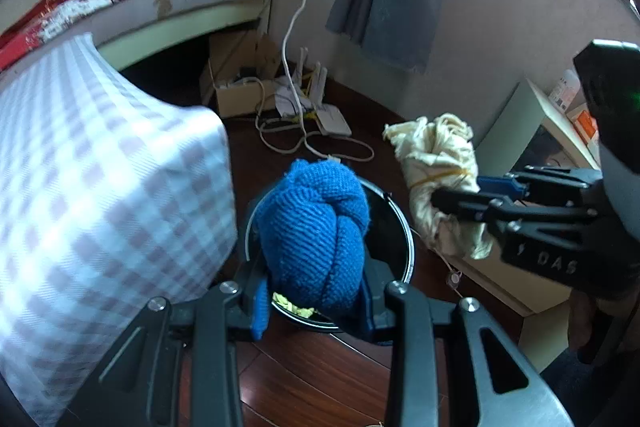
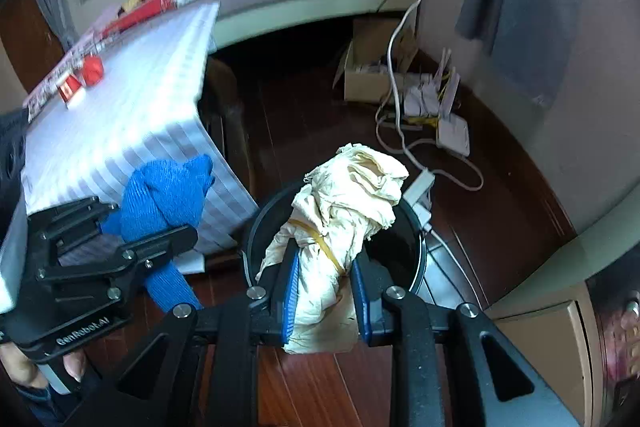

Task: Collect trash
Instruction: 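Carry the blue cloth and beige bundle over the black bin with both grippers, then open both grippers to drop the blue cloth and beige bundle into the bin, then move both grippers back over the bed toward the red cup and red bag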

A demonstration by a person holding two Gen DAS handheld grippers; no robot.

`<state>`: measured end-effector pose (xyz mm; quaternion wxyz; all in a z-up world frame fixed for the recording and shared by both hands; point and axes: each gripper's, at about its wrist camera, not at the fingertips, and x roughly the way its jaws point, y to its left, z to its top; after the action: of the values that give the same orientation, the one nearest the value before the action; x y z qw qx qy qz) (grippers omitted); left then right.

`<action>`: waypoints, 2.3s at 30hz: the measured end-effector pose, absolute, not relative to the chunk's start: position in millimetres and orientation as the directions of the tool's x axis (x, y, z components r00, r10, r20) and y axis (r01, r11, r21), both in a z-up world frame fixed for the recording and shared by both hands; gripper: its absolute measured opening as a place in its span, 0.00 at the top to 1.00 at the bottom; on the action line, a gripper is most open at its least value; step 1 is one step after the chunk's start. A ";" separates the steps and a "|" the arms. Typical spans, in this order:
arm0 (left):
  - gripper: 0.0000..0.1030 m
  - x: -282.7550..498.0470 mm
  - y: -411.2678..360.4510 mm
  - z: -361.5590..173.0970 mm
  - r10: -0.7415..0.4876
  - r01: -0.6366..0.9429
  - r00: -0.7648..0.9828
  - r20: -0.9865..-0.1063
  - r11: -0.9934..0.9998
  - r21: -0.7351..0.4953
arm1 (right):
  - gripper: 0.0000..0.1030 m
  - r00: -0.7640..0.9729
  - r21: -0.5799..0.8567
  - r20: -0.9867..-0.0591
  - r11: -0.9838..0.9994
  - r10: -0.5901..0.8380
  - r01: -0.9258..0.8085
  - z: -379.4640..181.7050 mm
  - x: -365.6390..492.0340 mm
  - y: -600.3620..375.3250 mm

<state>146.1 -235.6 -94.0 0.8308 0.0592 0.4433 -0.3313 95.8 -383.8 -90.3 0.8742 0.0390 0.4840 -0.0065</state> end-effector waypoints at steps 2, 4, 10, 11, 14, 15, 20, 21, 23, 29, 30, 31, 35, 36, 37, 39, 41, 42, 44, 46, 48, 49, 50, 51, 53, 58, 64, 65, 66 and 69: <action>0.65 151.9 -243.8 -104.7 -0.485 0.602 0.367 -0.794 0.774 -0.195 | 0.75 0.505 0.072 -0.862 0.997 0.046 0.034 -101.5 101.3 -389.2; 0.65 158.2 -250.0 -116.7 -0.475 0.596 0.337 -0.813 0.776 -0.206 | 0.75 0.476 0.078 -0.877 0.997 0.059 0.021 -114.4 109.1 -395.7; 0.64 168.4 -264.8 -144.2 -0.445 0.579 0.275 -0.852 0.784 -0.223 | 0.75 0.410 0.101 -0.907 0.995 0.092 0.000 -140.5 127.5 -405.6; 0.61 169.9 -266.3 -146.5 -0.447 0.579 0.270 -0.853 0.783 -0.227 | 0.75 0.398 0.105 -0.912 0.994 0.098 -0.004 -145.9 130.0 -405.5; 0.37 174.0 -265.8 -155.7 -0.435 0.549 0.261 -0.862 0.801 -0.238 | 0.53 0.356 0.088 -0.931 0.996 0.080 0.009 -164.3 137.9 -410.9; 0.31 174.3 -263.4 -158.2 -0.427 0.535 0.265 -0.865 0.811 -0.236 | 0.24 0.337 0.048 -0.941 0.998 0.030 0.047 -173.4 139.4 -418.0; 0.01 165.8 -249.3 -170.2 -0.365 0.496 0.300 -0.881 0.849 -0.183 | 0.01 0.292 0.018 -0.956 0.991 -0.022 0.133 -184.6 132.6 -438.8; 0.01 163.7 -247.0 -172.7 -0.356 0.489 0.302 -0.884 0.854 -0.177 | 0.01 0.299 0.019 -0.954 0.991 -0.022 0.134 -182.8 129.0 -439.5; 0.01 161.6 -242.4 -174.0 -0.353 0.480 0.301 -0.886 0.859 -0.179 | 0.01 0.301 0.007 -0.953 0.991 -0.034 0.134 -178.9 124.8 -437.8; 0.01 155.0 -230.5 -157.1 -0.355 0.469 0.343 -0.870 0.867 -0.170 | 0.01 0.341 -0.012 -0.939 0.993 -0.051 0.118 -162.6 125.0 -430.5; 0.01 154.1 -228.5 -153.7 -0.357 0.471 0.348 -0.867 0.866 -0.168 | 0.01 0.350 -0.014 -0.935 0.993 -0.053 0.113 -155.8 123.6 -426.1; 0.01 152.9 -227.1 -148.9 -0.364 0.479 0.351 -0.863 0.862 -0.168 | 0.01 0.357 -0.014 -0.933 0.994 -0.053 0.111 -153.9 123.7 -423.0; 0.01 148.4 -215.7 -128.7 -0.371 0.494 0.377 -0.849 0.856 -0.154 | 0.01 0.393 -0.022 -0.918 0.996 -0.054 0.084 -135.7 120.2 -405.5; 0.01 148.1 -212.8 -123.6 -0.373 0.494 0.386 -0.844 0.856 -0.152 | 0.01 0.403 -0.028 -0.913 0.997 -0.057 0.077 -129.8 118.7 -400.2; 0.01 147.4 -207.6 -117.1 -0.376 0.491 0.398 -0.837 0.858 -0.151 | 0.01 0.413 -0.030 -0.909 0.997 -0.056 0.071 -125.3 117.5 -396.2; 0.01 145.8 -199.1 -107.4 -0.379 0.488 0.413 -0.828 0.860 -0.151 | 0.01 0.435 -0.025 -0.899 0.998 -0.047 0.055 -114.0 114.7 -387.4; 0.01 144.4 -193.7 -100.6 -0.378 0.487 0.425 -0.823 0.861 -0.144 | 0.01 0.450 -0.032 -0.892 0.999 -0.048 0.043 -104.7 112.0 -378.8; 0.01 143.9 -191.7 -98.2 -0.378 0.486 0.429 -0.821 0.862 -0.144 | 0.01 0.458 -0.037 -0.888 0.999 -0.049 0.035 -99.5 111.5 -374.0; 0.01 142.5 -184.6 -91.4 -0.380 0.479 0.440 -0.814 0.866 -0.145 | 0.01 0.467 -0.043 -0.883 0.999 -0.048 0.021 -91.1 110.7 -365.4; 0.01 140.9 -177.8 -85.0 -0.382 0.473 0.454 -0.805 0.869 -0.145 | 0.01 0.476 -0.048 -0.878 0.999 -0.047 0.009 -84.8 108.5 -360.7; 0.01 139.6 -169.1 -78.2 -0.382 0.465 0.467 -0.798 0.873 -0.146 | 0.01 0.490 -0.052 -0.871 0.999 -0.041 -0.007 -76.4 106.1 -353.4; 0.01 139.0 -165.5 -74.8 -0.383 0.461 0.474 -0.793 0.875 -0.147 | 0.01 0.495 -0.053 -0.868 0.999 -0.039 -0.014 -72.7 105.0 -349.9; 0.01 137.9 -161.2 -70.8 -0.381 0.456 0.482 -0.789 0.878 -0.145 | 0.01 0.504 -0.051 -0.863 0.998 -0.033 -0.022 -67.1 104.5 -344.8; 0.01 137.5 -156.0 -66.8 -0.379 0.451 0.491 -0.784 0.881 -0.144 | 0.01 0.510 -0.047 -0.860 0.999 -0.026 -0.028 -62.9 103.9 -341.8; 0.01 136.6 -147.7 -61.4 -0.375 0.443 0.501 -0.780 0.886 -0.141 | 0.01 0.521 -0.045 -0.853 0.998 -0.019 -0.037 -54.9 103.5 -334.5; 0.01 135.8 -121.3 -41.8 -0.346 0.414 0.551 -0.760 0.903 -0.111 | 0.01 0.561 -0.033 -0.828 0.996 0.016 -0.077 -31.4 109.8 -307.9; 0.01 141.9 -80.0 -20.7 -0.298 0.343 0.617 -0.728 0.935 -0.091 | 0.01 0.608 -0.024 -0.789 0.985 0.086 -0.171 -2.3 124.9 -256.9; 0.01 142.7 -72.5 -17.7 -0.290 0.329 0.627 -0.723 0.940 -0.092 | 0.01 0.611 -0.027 -0.786 0.983 0.092 -0.182 0.3 126.7 -250.7; 0.01 143.6 -64.4 -15.1 -0.281 0.314 0.637 -0.718 0.945 -0.091 | 0.01 0.618 -0.032 -0.780 0.979 0.102 -0.202 5.4 130.7 -238.4; 0.01 146.2 -41.5 -8.3 -0.250 0.272 0.663 -0.706 0.959 -0.084 | 0.01 0.634 -0.039 -0.763 0.970 0.125 -0.239 16.1 138.4 -216.1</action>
<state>146.2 -41.5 -8.3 0.9117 0.0144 0.3849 -0.1430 138.4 -216.0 16.1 0.9012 -0.0683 0.4158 0.1010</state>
